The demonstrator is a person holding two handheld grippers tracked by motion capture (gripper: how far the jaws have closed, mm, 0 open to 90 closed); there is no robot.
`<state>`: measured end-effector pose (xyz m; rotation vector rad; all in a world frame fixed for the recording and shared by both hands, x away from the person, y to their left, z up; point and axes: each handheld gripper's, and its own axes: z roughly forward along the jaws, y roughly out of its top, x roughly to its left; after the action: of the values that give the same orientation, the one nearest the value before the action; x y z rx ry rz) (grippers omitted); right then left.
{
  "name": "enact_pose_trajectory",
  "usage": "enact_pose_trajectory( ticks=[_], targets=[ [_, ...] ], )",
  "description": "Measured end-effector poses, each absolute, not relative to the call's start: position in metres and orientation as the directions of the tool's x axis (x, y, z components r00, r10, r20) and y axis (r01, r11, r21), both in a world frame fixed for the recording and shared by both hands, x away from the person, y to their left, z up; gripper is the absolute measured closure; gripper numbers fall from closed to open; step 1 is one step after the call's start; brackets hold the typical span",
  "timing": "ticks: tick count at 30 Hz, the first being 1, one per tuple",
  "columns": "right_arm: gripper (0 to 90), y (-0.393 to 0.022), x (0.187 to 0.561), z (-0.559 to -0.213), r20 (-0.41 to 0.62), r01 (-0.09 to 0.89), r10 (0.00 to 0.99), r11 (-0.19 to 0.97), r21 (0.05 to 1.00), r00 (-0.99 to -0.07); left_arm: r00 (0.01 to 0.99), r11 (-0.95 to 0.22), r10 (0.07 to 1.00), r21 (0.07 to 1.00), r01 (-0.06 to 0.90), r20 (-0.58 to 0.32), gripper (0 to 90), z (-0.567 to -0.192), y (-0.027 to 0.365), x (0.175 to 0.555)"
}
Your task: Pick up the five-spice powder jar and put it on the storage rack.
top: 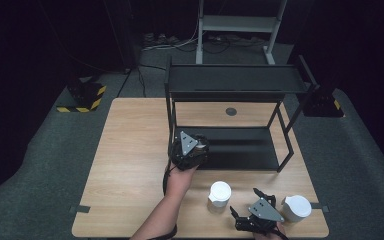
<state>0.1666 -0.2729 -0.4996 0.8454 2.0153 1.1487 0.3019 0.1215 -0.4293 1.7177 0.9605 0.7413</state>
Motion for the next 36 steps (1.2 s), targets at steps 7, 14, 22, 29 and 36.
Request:
enact_pose_trajectory(
  ticks=[7, 14, 22, 29, 36],
  targets=[
    [0.1, -0.273, 0.167, -0.500, -0.225, 0.208, 0.788, 0.406, 0.890, -0.574, 0.493, -0.190, 0.870, 0.943, 0.275, 0.031, 34.8, -0.431, 0.119, 0.306],
    [0.1, -0.273, 0.166, -0.500, -0.225, 0.207, 0.788, 0.404, 0.891, -0.573, 0.490, -0.188, 0.872, 0.938, 0.292, 0.022, 34.8, -0.437, 0.117, 0.309],
    [0.1, -0.273, 0.166, -0.500, -0.226, 0.207, 0.787, 0.406, 0.890, -0.574, 0.489, -0.195, 0.872, 0.934, 0.298, 0.026, 34.8, -0.442, 0.118, 0.310],
    [0.1, -0.273, 0.166, -0.500, -0.224, 0.207, 0.788, 0.405, 0.891, -0.574, 0.489, -0.202, 0.872, 0.932, 0.301, 0.031, 34.7, -0.443, 0.118, 0.311],
    [0.1, -0.273, 0.166, -0.500, -0.225, 0.205, 0.787, 0.404, 0.891, -0.574, 0.487, -0.196, 0.873, 0.931, 0.308, 0.022, 34.5, -0.443, 0.119, 0.311]
  ],
)
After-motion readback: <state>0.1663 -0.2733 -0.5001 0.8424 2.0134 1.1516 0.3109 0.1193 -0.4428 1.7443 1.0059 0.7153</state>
